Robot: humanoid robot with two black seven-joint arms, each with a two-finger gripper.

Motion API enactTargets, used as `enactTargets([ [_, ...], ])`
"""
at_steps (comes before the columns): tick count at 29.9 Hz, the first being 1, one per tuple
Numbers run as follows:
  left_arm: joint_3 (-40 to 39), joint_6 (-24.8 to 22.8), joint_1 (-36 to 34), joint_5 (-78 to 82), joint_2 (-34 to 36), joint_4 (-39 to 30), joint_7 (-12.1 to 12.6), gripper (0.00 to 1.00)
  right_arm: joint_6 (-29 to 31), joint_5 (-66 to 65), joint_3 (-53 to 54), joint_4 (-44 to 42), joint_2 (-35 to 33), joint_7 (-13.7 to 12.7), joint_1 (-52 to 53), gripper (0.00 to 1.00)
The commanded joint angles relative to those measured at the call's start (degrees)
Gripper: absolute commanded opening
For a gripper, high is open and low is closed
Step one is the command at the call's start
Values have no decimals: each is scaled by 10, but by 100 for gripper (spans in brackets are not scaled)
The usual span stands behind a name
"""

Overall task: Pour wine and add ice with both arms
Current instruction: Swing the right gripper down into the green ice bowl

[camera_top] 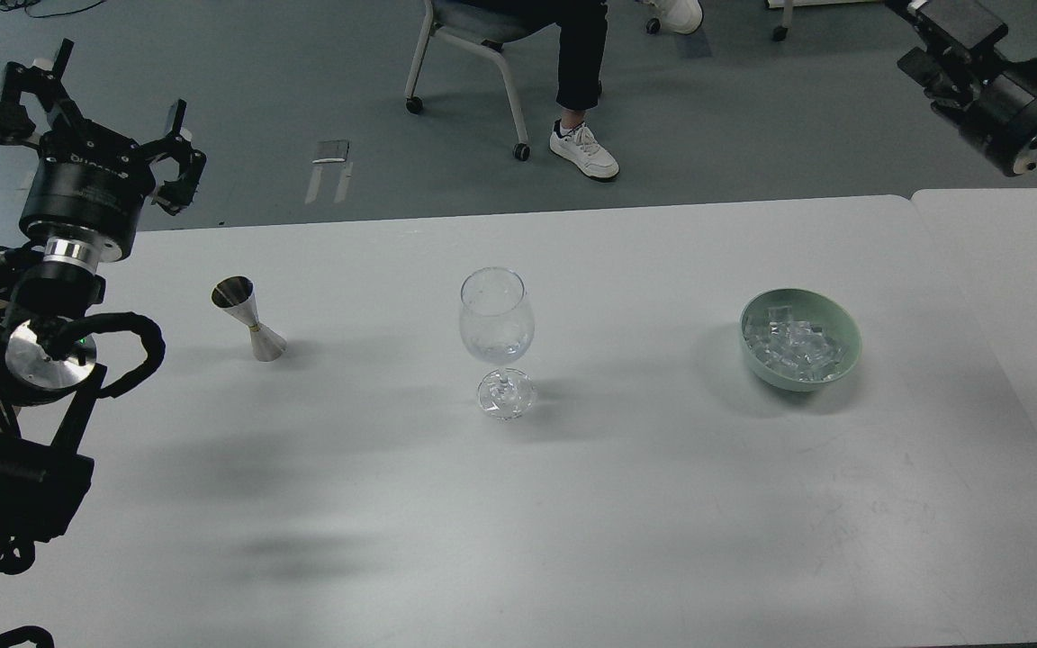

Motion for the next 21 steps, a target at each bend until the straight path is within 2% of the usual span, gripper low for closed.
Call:
enactTargets([
  [1,6,-3,12,9,3,1,0,98,0,-75,-11,55,-54,0,-7,100],
  [6,-1,-8,27,8,3,1,0,98,5,-141,-74,57,-59,0,13,100],
  [10,-5,-20,34,1,3,0,-1,98,6,-244,-163,57,-61,0,50,100],
  [16,-18,-23,35,0,2,0,0,98,6,-378,-219,59,-61,0,53,99],
  [21,-18,-24,37,-1,2,0,0,98,4,-429,-249,86,-73,0,47,99],
])
